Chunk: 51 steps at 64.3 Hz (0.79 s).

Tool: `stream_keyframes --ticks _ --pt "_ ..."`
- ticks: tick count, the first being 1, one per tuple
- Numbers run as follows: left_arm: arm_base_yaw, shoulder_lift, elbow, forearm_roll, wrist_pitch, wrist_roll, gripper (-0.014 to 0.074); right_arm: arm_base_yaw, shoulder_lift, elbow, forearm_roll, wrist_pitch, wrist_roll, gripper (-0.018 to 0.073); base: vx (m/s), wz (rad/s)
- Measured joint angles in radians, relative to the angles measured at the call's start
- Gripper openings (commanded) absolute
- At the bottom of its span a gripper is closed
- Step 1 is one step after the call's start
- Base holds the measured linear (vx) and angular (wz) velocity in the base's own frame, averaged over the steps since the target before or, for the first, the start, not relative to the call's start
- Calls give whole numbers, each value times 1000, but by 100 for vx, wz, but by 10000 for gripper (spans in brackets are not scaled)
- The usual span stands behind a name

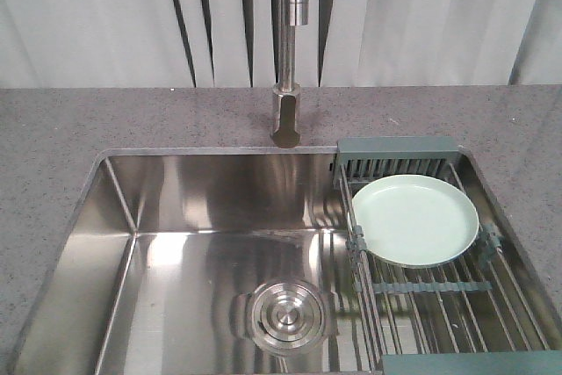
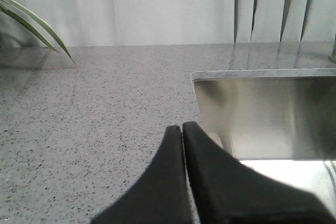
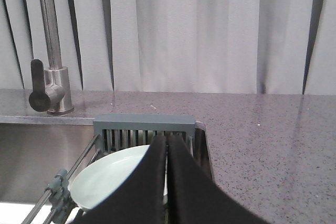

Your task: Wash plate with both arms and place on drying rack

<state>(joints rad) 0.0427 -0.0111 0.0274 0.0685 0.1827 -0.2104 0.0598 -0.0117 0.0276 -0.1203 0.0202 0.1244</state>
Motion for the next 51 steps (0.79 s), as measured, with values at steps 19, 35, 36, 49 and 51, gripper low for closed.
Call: stream_keyframes --ticks 19,35,36,49,51 --pt "0 0 0 0 0 0 -6 0 0 1 -20 -5 0 -4 0 0" --pt "0 0 0 0 0 0 -6 0 0 1 -20 -5 0 -4 0 0" --pt "0 0 0 0 0 0 -6 0 0 1 -20 -5 0 -4 0 0" --pt "0 0 0 0 0 0 -6 0 0 1 -20 -5 0 -4 0 0" --pt "0 0 0 0 0 0 -6 0 0 1 -20 -5 0 -4 0 0"
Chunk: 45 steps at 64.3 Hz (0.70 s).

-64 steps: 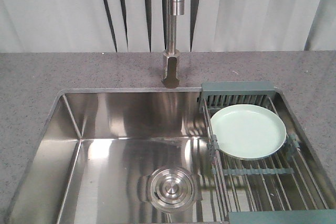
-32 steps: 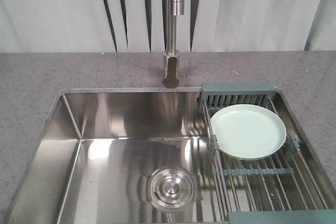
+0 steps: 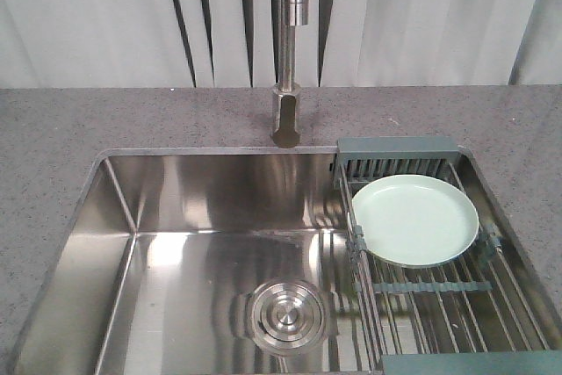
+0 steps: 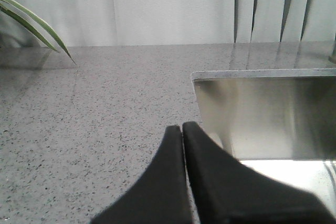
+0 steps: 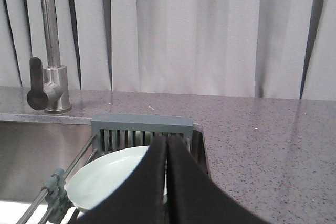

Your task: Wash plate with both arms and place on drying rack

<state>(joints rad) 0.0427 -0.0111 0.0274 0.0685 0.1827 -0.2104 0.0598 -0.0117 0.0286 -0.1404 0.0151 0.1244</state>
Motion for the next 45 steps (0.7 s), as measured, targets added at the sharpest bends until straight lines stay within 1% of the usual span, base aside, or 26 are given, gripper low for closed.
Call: stream_keyframes --ticks 45 --pt "0 0 0 0 0 0 -6 0 0 0 0 -1 0 -4 0 0"
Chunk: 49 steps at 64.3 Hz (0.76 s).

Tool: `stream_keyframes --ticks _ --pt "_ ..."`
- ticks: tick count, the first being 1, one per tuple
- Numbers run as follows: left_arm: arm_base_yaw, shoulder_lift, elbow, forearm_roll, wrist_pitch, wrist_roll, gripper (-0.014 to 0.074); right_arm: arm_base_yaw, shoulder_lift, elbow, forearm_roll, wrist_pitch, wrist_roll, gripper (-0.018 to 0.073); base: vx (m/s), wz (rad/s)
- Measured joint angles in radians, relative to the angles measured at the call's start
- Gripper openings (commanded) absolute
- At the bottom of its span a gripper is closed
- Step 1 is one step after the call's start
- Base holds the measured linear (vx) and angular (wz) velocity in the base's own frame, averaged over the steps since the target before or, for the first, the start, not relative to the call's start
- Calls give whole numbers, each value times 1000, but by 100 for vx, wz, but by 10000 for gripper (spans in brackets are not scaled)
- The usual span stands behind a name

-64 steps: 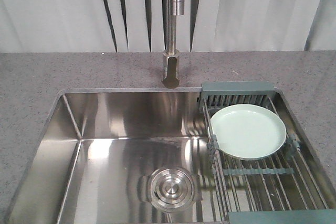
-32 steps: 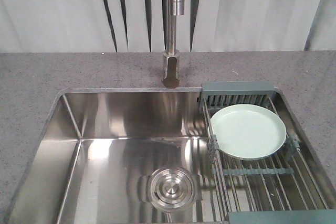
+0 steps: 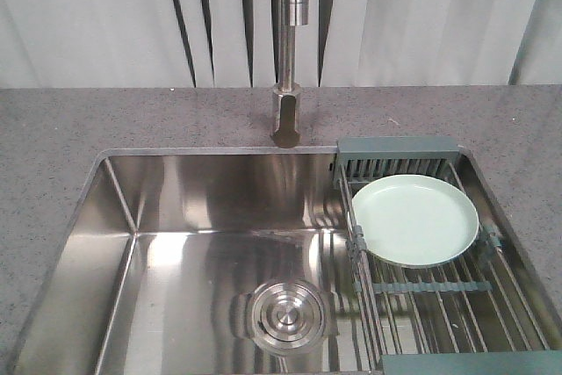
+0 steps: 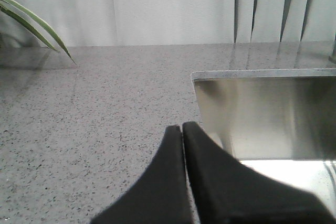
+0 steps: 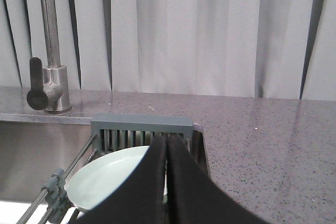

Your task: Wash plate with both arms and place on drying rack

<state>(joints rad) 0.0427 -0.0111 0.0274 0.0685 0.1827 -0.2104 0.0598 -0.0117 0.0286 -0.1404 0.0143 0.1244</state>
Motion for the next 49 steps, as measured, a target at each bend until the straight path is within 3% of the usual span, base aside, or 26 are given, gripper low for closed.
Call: stream_keyframes --ticks 49 --pt "0 0 0 1 0 0 -6 0 0 0 -2 0 0 -4 0 0"
